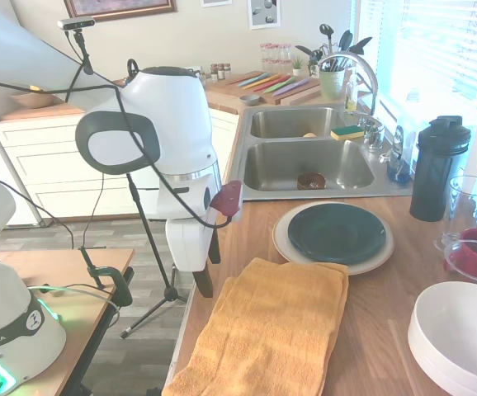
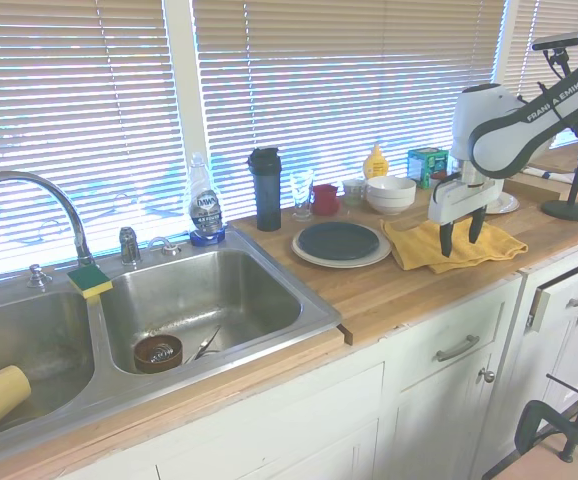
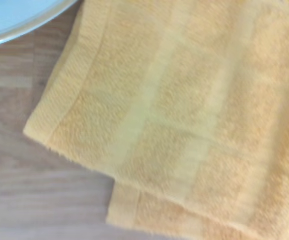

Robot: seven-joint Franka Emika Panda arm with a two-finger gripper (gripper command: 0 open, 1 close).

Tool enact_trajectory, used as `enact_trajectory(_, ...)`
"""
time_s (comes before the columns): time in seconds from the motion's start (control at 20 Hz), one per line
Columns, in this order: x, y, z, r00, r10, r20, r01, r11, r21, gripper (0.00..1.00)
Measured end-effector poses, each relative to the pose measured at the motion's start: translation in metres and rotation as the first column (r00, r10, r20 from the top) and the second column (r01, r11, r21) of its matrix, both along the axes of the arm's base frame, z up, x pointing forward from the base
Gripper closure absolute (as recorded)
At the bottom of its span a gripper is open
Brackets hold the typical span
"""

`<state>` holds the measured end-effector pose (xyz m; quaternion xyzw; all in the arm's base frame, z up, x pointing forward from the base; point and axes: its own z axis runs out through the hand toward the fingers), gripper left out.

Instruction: Wipe the blue plate in counterclockwise motion

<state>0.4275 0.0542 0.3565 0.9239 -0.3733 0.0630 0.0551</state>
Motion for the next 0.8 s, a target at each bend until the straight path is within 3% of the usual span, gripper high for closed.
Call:
enact_trajectory(0.45,0.003,0.028,-0.031,0.998,0.032,0.058,-0.023,0.987,-0.157,0.0)
enact_trajectory(0.8,-0.003,0.031,-0.04,0.991,0.075,0.111,-0.051,0.978,-0.201,0.0)
